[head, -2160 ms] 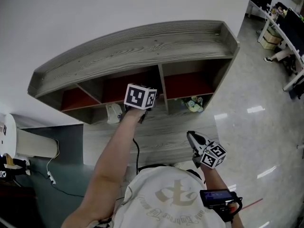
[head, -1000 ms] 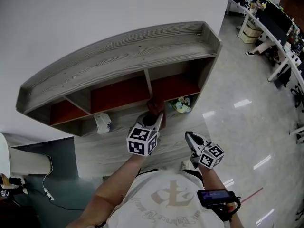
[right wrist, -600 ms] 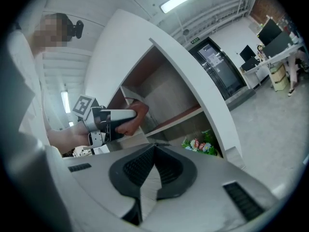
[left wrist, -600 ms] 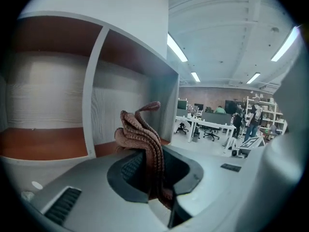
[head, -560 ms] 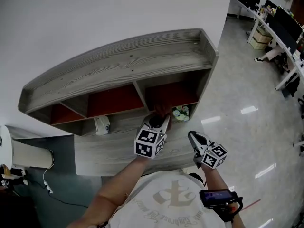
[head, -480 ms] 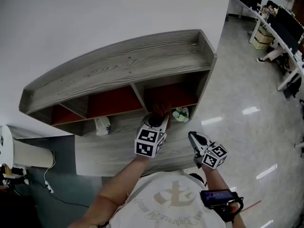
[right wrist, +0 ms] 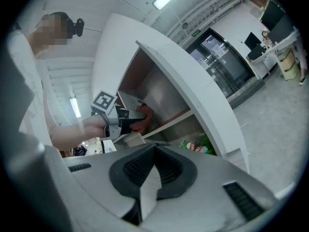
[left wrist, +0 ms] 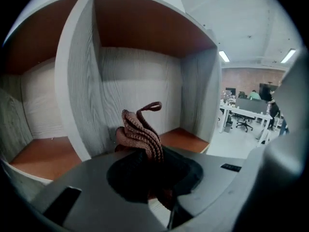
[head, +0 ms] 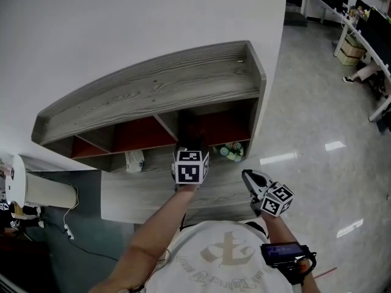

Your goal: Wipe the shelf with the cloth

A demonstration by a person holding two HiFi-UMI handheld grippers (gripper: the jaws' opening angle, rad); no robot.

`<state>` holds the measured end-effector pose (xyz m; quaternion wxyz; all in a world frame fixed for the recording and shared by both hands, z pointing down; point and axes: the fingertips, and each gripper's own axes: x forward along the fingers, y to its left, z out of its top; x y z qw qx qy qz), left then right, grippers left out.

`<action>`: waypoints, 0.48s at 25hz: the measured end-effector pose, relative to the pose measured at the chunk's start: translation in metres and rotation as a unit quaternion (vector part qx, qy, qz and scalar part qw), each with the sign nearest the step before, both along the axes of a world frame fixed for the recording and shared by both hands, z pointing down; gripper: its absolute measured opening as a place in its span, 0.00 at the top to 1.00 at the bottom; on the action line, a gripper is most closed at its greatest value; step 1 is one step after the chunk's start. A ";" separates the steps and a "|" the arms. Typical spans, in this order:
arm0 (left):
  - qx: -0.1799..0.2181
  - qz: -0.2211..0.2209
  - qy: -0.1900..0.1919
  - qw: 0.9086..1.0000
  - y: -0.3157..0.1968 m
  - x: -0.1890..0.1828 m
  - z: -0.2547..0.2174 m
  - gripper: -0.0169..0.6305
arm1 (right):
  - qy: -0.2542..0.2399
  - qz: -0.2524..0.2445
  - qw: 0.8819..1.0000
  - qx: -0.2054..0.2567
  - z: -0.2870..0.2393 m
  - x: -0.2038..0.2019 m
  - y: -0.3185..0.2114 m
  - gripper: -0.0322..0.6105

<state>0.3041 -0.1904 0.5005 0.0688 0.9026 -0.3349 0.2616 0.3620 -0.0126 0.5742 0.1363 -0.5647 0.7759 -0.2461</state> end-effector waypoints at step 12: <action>-0.050 -0.112 -0.058 0.991 -0.029 0.000 0.038 0.87 | -0.014 -0.031 0.999 0.004 0.010 0.026 0.022 0.94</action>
